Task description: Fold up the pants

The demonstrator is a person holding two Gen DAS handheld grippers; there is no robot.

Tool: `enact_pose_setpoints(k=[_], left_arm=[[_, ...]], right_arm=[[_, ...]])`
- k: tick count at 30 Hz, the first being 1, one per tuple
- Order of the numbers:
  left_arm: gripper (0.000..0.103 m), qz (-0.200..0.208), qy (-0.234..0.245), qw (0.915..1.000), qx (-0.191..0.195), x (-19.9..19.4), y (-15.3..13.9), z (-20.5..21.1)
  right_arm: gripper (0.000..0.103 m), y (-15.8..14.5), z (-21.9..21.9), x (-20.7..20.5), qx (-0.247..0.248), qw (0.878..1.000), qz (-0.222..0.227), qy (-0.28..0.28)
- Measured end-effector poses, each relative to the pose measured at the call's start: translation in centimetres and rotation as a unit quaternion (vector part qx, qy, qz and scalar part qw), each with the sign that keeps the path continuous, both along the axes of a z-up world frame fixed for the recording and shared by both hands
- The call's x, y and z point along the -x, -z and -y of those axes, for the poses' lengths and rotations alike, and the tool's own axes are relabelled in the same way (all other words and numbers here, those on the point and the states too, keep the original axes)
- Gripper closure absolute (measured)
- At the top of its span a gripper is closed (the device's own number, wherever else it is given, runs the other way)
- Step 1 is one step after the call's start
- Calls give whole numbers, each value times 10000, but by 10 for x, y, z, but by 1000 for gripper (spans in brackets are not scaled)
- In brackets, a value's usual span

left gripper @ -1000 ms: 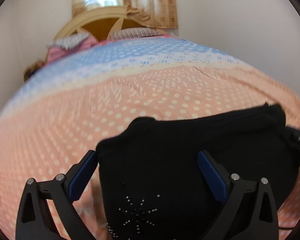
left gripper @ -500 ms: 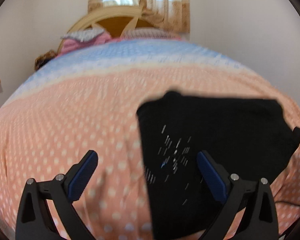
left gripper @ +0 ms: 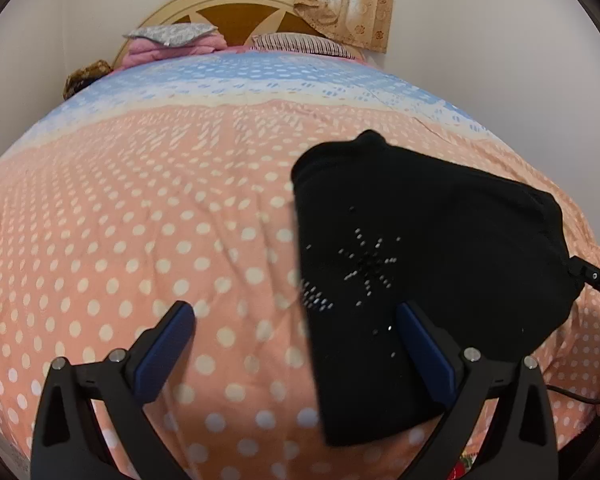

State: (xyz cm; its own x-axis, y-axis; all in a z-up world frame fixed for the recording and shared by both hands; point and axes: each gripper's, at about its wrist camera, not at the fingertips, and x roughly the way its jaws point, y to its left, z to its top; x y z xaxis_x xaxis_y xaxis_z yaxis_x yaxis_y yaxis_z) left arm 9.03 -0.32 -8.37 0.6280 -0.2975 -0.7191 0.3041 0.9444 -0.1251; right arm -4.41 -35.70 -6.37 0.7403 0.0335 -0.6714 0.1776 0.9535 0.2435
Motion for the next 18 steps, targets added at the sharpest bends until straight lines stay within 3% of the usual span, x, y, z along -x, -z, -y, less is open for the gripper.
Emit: enact_pose_setpoints(k=[18], left_arm=[[0, -28, 41, 10000, -36, 7, 0, -13]], right_arm=[[62, 0, -1, -2, 12, 10000, 30, -22]])
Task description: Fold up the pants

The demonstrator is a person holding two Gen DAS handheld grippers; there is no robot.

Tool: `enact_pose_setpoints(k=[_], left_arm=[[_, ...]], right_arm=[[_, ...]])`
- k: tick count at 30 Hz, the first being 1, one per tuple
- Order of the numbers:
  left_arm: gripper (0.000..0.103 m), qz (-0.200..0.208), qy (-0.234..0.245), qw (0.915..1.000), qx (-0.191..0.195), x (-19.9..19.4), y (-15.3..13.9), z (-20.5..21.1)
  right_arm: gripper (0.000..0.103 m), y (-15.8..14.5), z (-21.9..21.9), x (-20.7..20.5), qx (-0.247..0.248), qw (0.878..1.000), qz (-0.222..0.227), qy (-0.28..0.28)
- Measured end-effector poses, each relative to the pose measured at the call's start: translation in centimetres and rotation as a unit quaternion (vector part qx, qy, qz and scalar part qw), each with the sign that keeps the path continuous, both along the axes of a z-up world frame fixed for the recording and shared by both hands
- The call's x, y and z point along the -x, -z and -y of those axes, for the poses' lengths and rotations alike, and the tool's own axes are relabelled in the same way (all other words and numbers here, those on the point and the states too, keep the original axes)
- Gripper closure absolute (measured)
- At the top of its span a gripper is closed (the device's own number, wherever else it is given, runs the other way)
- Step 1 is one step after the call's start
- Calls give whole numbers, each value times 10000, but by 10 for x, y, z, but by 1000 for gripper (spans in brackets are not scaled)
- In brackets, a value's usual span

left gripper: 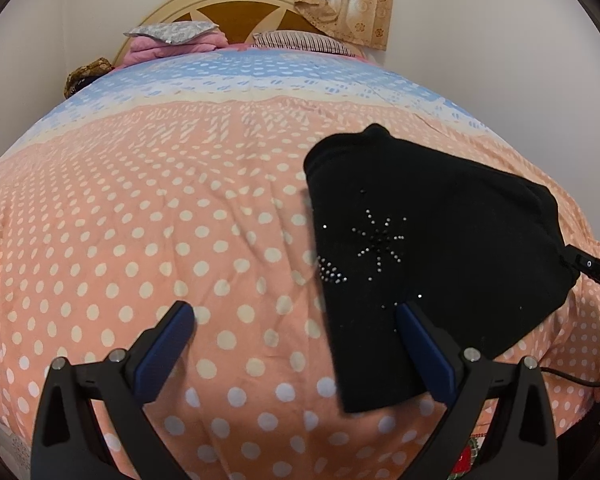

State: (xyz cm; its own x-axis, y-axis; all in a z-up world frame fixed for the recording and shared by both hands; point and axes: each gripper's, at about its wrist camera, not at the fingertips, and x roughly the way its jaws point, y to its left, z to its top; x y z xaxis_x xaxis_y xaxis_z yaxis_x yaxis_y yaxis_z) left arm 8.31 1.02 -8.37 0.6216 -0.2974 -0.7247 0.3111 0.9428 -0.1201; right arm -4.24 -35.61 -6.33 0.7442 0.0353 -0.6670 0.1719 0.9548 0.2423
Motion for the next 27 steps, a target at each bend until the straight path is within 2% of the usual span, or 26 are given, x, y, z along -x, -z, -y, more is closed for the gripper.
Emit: enact_pose_setpoints(k=[5, 8, 12, 14, 15, 16, 21, 24, 27], left_arm=[[0, 46, -9, 10000, -3, -1, -3, -3], [0, 235, 0, 9997, -16, -1, -14, -6], [0, 525, 78, 9983, 219, -9, -31, -8], [0, 564, 102, 9978, 330, -19, -31, -4], [0, 514, 85, 9981, 342, -24, -29, -1], [0, 421, 81, 9984, 367, -30, -25, 1], [0, -12, 134, 9982, 590, -45, -9, 15], [0, -160, 149, 9986, 487, -45, 1, 23], [0, -239, 125, 9981, 561, -43, 7, 25]], right_arm=[[62, -1, -1, 0, -11, 10000, 1, 9], [62, -3, -1, 1, -19, 10000, 7, 26], [61, -23, 8, 10, -32, 9985, 474, 276], [54, -29, 16, 8, -64, 9977, 554, 380], [48, -29, 21, 5, -90, 9976, 531, 442], [47, -27, 25, 1, -135, 9975, 498, 487], [47, -6, 36, -20, -583, 9969, 198, 480], [47, 11, 37, -32, -779, 9955, -61, 544], [43, 16, 40, -35, -1039, 9928, -48, 588]])
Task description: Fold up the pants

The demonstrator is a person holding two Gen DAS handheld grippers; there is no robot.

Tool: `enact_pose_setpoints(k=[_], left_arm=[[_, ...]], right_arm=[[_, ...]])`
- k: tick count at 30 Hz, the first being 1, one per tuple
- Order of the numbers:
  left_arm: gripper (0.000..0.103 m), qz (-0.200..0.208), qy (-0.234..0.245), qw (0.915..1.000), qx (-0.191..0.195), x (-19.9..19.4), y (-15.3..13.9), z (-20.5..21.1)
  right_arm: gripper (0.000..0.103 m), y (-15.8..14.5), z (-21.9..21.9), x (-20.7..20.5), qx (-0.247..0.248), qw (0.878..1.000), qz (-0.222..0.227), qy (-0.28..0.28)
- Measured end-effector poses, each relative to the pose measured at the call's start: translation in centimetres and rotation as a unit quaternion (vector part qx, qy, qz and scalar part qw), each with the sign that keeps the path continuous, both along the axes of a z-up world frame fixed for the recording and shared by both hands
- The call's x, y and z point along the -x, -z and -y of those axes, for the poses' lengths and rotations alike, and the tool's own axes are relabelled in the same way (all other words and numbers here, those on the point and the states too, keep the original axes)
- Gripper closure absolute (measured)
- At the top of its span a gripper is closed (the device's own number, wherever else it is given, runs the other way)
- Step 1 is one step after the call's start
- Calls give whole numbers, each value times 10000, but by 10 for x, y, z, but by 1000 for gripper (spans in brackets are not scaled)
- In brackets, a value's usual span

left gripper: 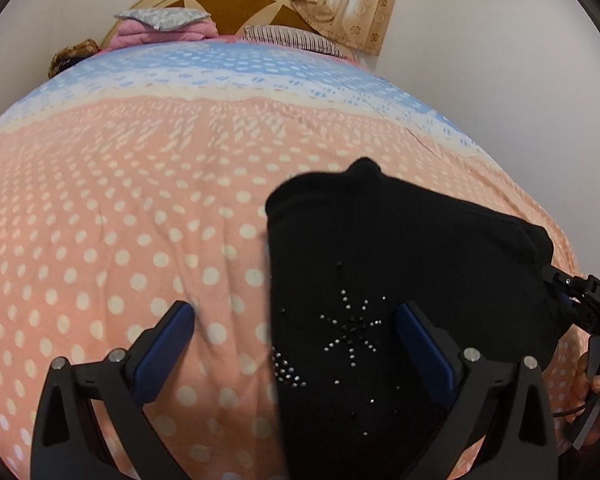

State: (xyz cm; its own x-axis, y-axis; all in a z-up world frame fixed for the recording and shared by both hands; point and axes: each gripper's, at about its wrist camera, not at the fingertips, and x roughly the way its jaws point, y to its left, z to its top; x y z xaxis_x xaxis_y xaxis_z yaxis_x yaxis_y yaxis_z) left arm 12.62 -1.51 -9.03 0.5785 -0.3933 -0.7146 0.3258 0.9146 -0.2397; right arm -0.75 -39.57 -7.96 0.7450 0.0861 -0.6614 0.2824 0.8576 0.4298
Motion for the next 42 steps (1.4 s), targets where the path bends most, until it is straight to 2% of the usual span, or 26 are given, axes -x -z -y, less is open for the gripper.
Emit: enact_pose_setpoints(k=[5, 8, 13, 17, 24, 27, 29, 31, 33, 36, 37, 39, 40, 42], left_arm=[[0, -57, -18, 10000, 77, 0, 1, -3], [0, -83, -28, 9999, 93, 0, 1, -4], [0, -136, -45, 9998, 152, 1, 4, -5], [0, -175, -25, 9997, 171, 1, 3, -6], [0, -168, -30, 9997, 192, 2, 4, -6], [6, -166, -4, 9996, 209, 5, 2, -6], [14, -179, -56, 9995, 238, 5, 0, -9], [20, -182, -102, 9994, 274, 5, -2, -11], [26, -103, -87, 9997, 214, 6, -5, -11], [53, 214, 28, 9997, 78, 15, -14, -6], [77, 290, 237, 9992, 130, 18, -18, -1], [79, 446, 323, 9985, -18, 23, -22, 7], [75, 491, 320, 9982, -120, 23, -21, 10], [53, 347, 190, 9992, -100, 19, -15, 8]], right_arm=[[41, 2, 2, 1, -156, 9999, 68, 16], [37, 4, 1, 2, -479, 9985, 125, -237], [36, 3, -17, -2, -13, 9982, -99, -587], [36, 6, -13, -2, -145, 9987, -59, -488], [36, 6, -15, -1, -85, 9987, -65, -498], [38, 4, -21, -4, 186, 9979, -201, -585], [48, 1, -32, -6, 635, 9953, -353, -644], [64, -3, -39, -4, 741, 9941, -291, -739], [67, -5, -44, -2, 889, 9930, -271, -735], [68, -6, -51, -1, 1089, 9913, -268, -693], [69, -7, -53, -1, 1146, 9907, -280, -673], [69, -7, -54, -1, 1177, 9905, -281, -649], [69, -7, -53, -1, 1157, 9908, -285, -635], [69, -6, -50, -1, 1054, 9921, -286, -623]])
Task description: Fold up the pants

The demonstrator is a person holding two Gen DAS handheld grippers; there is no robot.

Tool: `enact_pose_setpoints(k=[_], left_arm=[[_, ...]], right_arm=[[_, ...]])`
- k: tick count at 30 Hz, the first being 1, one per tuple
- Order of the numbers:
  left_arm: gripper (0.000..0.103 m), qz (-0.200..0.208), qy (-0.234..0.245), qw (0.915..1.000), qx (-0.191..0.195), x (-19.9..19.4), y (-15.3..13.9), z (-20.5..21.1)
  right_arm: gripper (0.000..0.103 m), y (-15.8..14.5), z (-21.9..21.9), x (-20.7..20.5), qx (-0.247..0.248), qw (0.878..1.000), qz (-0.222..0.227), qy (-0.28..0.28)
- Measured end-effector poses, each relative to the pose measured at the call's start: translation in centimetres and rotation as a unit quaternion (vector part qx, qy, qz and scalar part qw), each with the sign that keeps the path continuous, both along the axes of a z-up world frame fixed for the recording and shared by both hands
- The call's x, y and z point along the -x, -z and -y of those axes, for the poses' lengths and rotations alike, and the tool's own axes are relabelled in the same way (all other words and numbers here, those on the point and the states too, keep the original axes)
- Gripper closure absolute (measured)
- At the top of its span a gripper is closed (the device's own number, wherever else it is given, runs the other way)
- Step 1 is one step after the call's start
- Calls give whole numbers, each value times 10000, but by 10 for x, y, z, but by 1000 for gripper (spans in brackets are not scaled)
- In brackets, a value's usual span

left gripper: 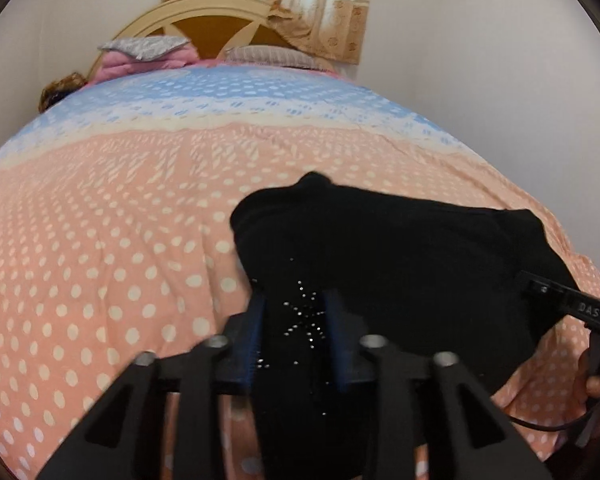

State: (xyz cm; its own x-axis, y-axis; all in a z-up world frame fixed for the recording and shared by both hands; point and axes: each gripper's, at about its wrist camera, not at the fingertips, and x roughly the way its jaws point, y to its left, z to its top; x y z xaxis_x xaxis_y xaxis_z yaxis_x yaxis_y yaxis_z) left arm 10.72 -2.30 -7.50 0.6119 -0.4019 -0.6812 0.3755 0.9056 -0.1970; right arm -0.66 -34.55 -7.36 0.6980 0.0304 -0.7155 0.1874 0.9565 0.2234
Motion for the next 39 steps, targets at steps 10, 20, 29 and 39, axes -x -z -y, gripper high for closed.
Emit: enact_pose_setpoints(k=[10, 20, 29, 39], left_arm=[[25, -293, 11, 9989, 367, -8, 7, -2], [75, -443, 186, 9963, 712, -8, 5, -12], [80, -301, 237, 9978, 543, -2, 2, -5], [80, -107, 231, 9991, 352, 0, -1, -1]], right_arm=[[68, 5, 5, 2, -317, 9995, 76, 41], [68, 5, 6, 2, -339, 9994, 89, 51], [68, 4, 2, 3, -200, 9997, 119, 110], [70, -2, -17, 7, 425, 9988, 208, 157]])
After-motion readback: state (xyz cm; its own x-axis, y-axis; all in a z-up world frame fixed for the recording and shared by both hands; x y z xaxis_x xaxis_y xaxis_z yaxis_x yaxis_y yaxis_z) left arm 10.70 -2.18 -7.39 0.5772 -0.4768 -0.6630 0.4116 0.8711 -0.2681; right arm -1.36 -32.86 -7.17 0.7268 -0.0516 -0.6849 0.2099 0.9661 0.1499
